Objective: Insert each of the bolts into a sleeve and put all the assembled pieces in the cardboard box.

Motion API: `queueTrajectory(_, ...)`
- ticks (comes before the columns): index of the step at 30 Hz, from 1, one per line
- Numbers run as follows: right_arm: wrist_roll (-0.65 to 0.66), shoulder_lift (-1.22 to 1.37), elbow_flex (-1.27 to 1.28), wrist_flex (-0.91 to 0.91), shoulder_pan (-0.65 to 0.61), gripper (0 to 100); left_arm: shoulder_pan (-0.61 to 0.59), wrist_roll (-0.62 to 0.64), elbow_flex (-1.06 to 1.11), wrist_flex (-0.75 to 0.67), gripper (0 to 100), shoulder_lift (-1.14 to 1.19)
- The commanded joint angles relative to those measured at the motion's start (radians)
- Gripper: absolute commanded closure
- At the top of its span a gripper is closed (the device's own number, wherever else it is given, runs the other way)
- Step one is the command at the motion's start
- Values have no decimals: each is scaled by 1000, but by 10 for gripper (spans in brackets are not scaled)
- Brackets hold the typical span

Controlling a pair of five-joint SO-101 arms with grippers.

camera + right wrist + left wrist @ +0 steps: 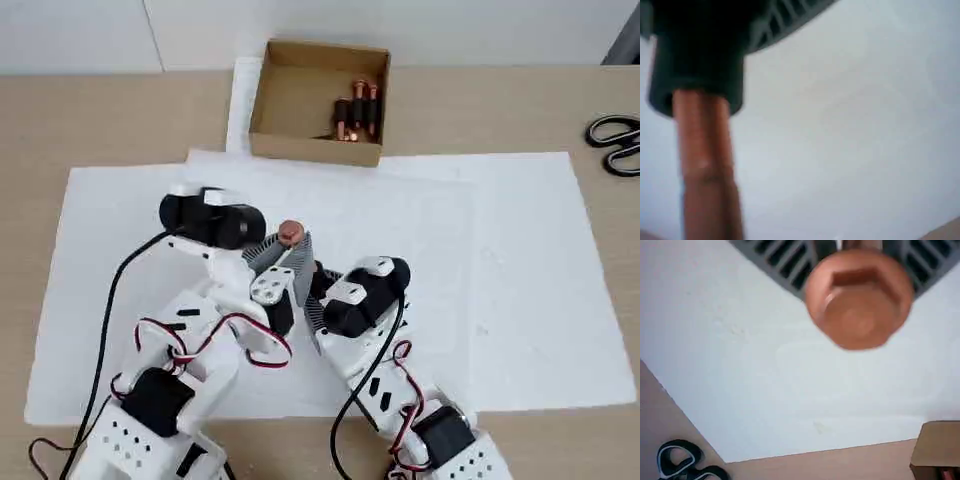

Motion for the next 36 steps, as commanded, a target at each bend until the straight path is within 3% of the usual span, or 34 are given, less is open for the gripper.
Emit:
queueTrajectory(1,8,-16,-6,-62,1,995,18,6,-41,41,994,101)
queueTrajectory(7,8,-16,-6,-61,1,995,63,11,-177,63,994,258)
queueTrajectory(22,8,-18,-6,-58,1,995,71,8,-173,100,992,265)
queueTrajectory(24,8,-18,-6,-58,2,995,71,-2,-199,146,960,264)
queueTrajectory(29,8,-18,-6,-58,2,995,71,-40,-269,282,759,264)
queueTrajectory(36,8,-18,-5,-58,2,995,64,-43,-289,310,741,262)
